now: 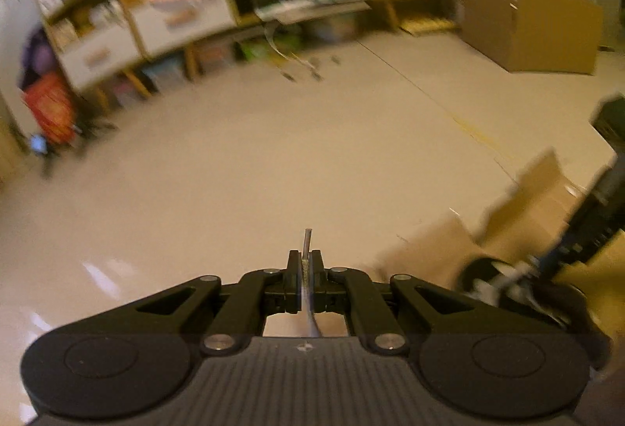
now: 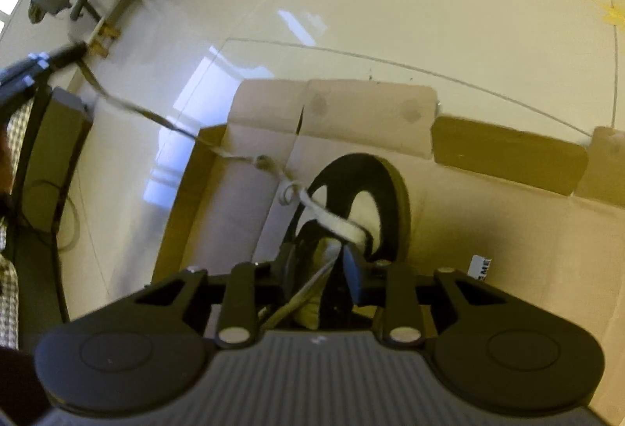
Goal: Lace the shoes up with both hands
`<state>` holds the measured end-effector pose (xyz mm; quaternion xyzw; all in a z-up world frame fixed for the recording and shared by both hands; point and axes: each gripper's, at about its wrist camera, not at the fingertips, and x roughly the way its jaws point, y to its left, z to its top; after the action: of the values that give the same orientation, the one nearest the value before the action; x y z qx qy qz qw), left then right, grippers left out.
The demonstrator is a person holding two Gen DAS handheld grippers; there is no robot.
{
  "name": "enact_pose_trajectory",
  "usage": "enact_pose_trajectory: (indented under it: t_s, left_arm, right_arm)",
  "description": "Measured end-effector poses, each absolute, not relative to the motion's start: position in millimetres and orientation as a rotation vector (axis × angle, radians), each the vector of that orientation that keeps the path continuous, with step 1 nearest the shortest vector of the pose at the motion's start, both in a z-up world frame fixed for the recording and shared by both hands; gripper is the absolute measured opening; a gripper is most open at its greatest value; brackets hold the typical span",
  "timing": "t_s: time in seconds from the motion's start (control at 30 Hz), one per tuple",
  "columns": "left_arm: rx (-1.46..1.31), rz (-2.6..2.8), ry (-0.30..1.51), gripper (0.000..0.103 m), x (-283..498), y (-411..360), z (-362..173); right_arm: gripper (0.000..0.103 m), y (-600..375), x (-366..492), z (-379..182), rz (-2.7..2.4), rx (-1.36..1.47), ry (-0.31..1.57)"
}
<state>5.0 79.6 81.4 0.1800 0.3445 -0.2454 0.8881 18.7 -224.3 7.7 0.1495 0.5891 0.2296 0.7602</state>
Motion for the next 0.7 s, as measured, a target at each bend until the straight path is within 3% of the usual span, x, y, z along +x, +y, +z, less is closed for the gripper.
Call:
enact_pose_trajectory:
  t_s: [0.3, 0.47, 0.7]
  left_arm:
    - [0.42, -0.746, 0.827, 0.003, -23.6, 33.2, 21.1]
    - [0.685, -0.877, 0.763, 0.003, -39.5, 2.7, 3.2]
    - [1.257, -0.933, 0.497, 0.003, -66.2, -33.5, -31.0]
  right_arm:
    - [0.027, -209.6, 19.1, 0.9, 0.538, 0.195, 1.258]
    - [0.023, -191.1, 8.4, 1.7, 0.673, -0.116, 1.183]
    - [0.025, -173.9, -4.3, -1.4, 0.818, -0.395, 1.09]
